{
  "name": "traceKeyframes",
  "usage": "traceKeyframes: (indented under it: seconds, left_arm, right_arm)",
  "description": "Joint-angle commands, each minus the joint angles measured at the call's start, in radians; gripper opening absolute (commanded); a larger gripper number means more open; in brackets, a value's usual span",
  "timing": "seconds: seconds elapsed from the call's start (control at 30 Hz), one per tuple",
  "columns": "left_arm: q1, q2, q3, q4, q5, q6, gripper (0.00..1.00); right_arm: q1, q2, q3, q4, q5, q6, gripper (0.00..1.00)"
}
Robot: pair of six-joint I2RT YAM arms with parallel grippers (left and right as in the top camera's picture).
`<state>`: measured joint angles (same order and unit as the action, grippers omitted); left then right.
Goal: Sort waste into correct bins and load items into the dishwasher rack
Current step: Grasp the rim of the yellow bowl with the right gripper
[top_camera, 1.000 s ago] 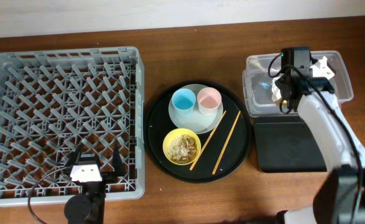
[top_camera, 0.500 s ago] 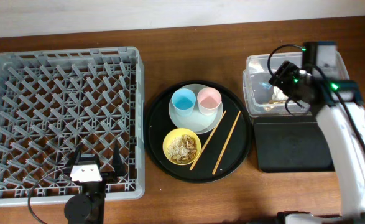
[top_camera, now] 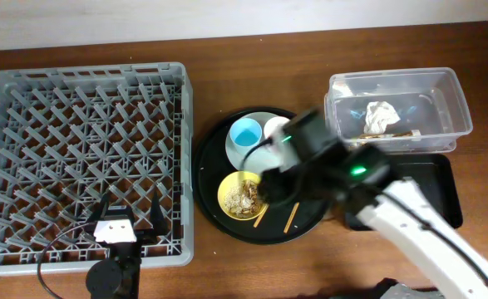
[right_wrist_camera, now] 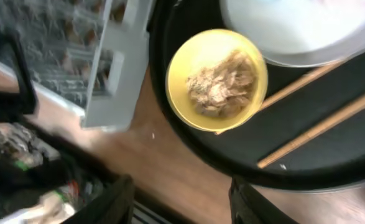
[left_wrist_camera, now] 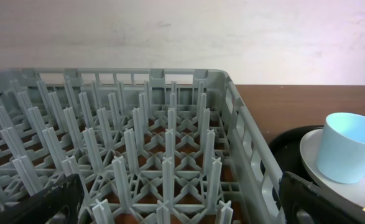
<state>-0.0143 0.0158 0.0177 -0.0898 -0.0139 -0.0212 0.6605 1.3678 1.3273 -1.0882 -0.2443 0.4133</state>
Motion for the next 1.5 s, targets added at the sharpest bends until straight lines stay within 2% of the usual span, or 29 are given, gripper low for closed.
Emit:
traceKeyframes:
  seconds: [0.0, 0.17, 0.33, 0.53, 0.67, 0.87, 1.1, 1.47]
  left_arm:
    - [-0.005, -0.004, -0.004, -0.001, 0.011, 0.015, 0.99]
    - [-0.005, -0.004, -0.004, -0.001, 0.011, 0.015, 0.99]
    - [-0.005, -0.004, -0.004, -0.002, 0.011, 0.015, 0.99]
    - [-0.005, -0.004, -0.004, -0.002, 0.011, 0.015, 0.99]
    - [-0.005, -0.004, -0.004, -0.001, 0.011, 0.015, 0.99]
    - [-0.005, -0.004, -0.004, -0.001, 0.011, 0.015, 0.99]
    - [-0.005, -0.004, -0.004, -0.001, 0.011, 0.015, 0.99]
    - [-0.005, -0.004, -0.004, -0.001, 0.011, 0.015, 0.99]
  right_arm:
    - [0.171, 0.095, -0.016, 0.055, 0.201, -0.017, 0.51]
    - [0.315, 0.272, -0.016, 0.134, 0.42, -0.017, 0.5]
    - [0.335, 0.409, -0.016, 0.193, 0.414, -0.016, 0.49]
    - [0.334, 0.425, -0.017, 0.251, 0.414, -0.043, 0.49]
    - [0.334, 0.425, -0.017, 0.274, 0.414, -0.066, 0.41]
    - [0.334, 0.425, -0.03, 0.285, 0.402, -0.067, 0.36]
    - [0.333, 0.425, -0.135, 0.398, 0.397, -0.074, 0.36]
    - [0.323, 0.425, -0.184, 0.414, 0.444, -0.088, 0.36]
